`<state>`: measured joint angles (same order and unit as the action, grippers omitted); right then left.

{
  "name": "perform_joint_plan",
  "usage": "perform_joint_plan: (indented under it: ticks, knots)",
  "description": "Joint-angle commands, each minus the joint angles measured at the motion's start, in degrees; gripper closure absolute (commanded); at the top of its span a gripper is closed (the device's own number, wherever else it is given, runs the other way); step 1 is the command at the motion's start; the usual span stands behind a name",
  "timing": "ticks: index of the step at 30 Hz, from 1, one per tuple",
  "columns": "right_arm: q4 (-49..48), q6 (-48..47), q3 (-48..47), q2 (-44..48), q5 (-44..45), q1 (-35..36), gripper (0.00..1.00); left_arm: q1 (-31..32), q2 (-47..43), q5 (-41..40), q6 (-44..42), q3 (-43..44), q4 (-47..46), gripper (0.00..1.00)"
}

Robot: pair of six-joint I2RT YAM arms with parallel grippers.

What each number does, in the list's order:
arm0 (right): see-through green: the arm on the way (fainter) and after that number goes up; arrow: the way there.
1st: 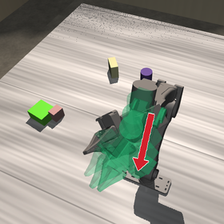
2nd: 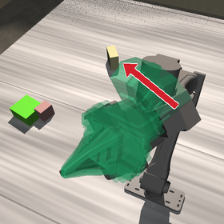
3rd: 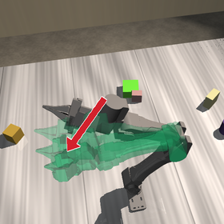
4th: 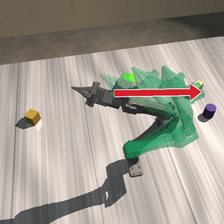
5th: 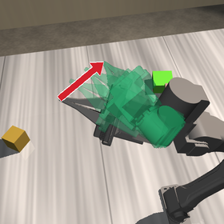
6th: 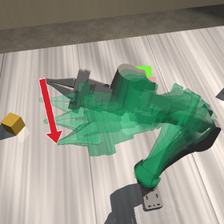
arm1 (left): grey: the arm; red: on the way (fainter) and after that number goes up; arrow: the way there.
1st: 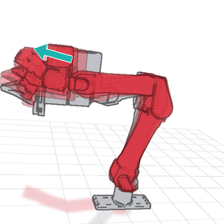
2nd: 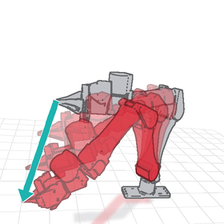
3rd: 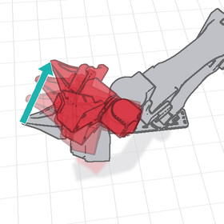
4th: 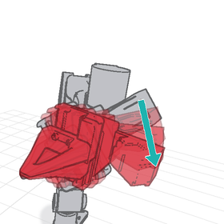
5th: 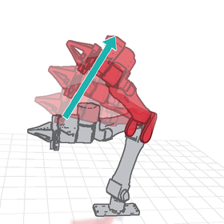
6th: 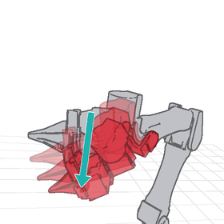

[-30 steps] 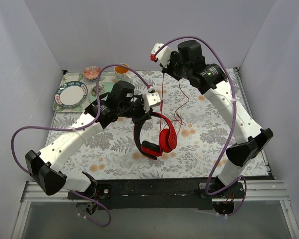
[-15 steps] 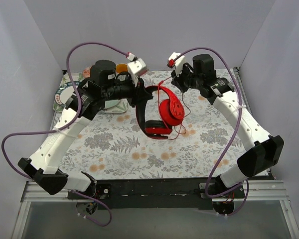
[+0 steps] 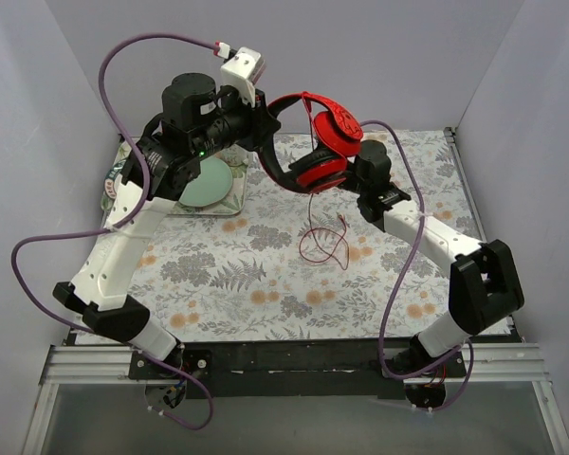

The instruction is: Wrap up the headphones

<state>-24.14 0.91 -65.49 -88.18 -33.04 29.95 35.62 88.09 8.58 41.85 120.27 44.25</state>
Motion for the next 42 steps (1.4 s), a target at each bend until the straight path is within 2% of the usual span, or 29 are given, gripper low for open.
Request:
perform_joint_plan:
  ticks: [1,5,7,11,16,20,22,23,26,29,34,36,40,42]
  knots:
    - [-9.43,5.42,2.91,-4.1,-1.33,0.81,0.52,-0.02,-1.88,-5.15,3.77,6.64,-6.54,1.0]
    - [-12.33,7.96,6.25,-5.6,1.04,0.81,0.44,-0.11,-1.0,-7.61,3.33,7.61,-6.81,1.0]
    - [-10.85,7.88,7.13,-5.42,2.88,0.89,0.41,-0.11,-1.26,-7.88,2.28,6.48,-7.51,1.0]
    - [-8.47,6.13,9.85,-2.71,8.33,0.98,0.38,-0.37,-2.49,-10.86,1.75,3.57,-8.92,1.0]
    - [-10.92,5.42,12.85,-3.22,8.6,0.98,0.38,-0.64,-1.53,-9.29,3.59,7.77,-8.13,1.0]
    - [-9.88,4.98,11.09,-5.77,9.65,0.98,0.39,-0.81,-0.38,-9.72,3.77,9.46,-8.12,1.0]
    - [-9.09,4.46,11.09,-6.47,10.01,0.98,0.47,-0.99,-0.47,-9.9,3.95,9.63,-8.13,1.0]
    - [-9.08,4.45,12.13,-6.48,10.27,0.98,0.6,-1.34,-0.38,-10.42,4.21,9.55,-8.21,1.0]
    - [-7.08,3.93,13.37,-6.65,11.15,1.33,0.88,-5.72,-0.03,-8.68,8.4,8.24,-9.26,1.0]
    - [-3.91,1.57,13.64,-6.13,11.94,2.99,0.99,-11.35,1.72,-5.59,12.02,6.48,-10.76,1.0]
    - [2.85,-3.79,13.99,-2.09,16.24,8.09,0.99,-15.92,5.76,-7.87,12.3,4.62,-14.53,1.0]
    - [9.07,-7.39,12.94,-0.95,19.49,11.69,0.99,-18.29,8.65,-11.11,10.72,5.41,-15.94,1.0]
    - [12.09,-8.82,14.69,3.7,21.87,15.48,0.99,-23.04,12.97,-15.07,6.69,7.08,-18.93,1.0]
    - [14.02,-8.99,14.78,5.12,23.1,17.59,0.99,-23.05,14.29,-18.67,3.09,7.0,-21.38,1.0]
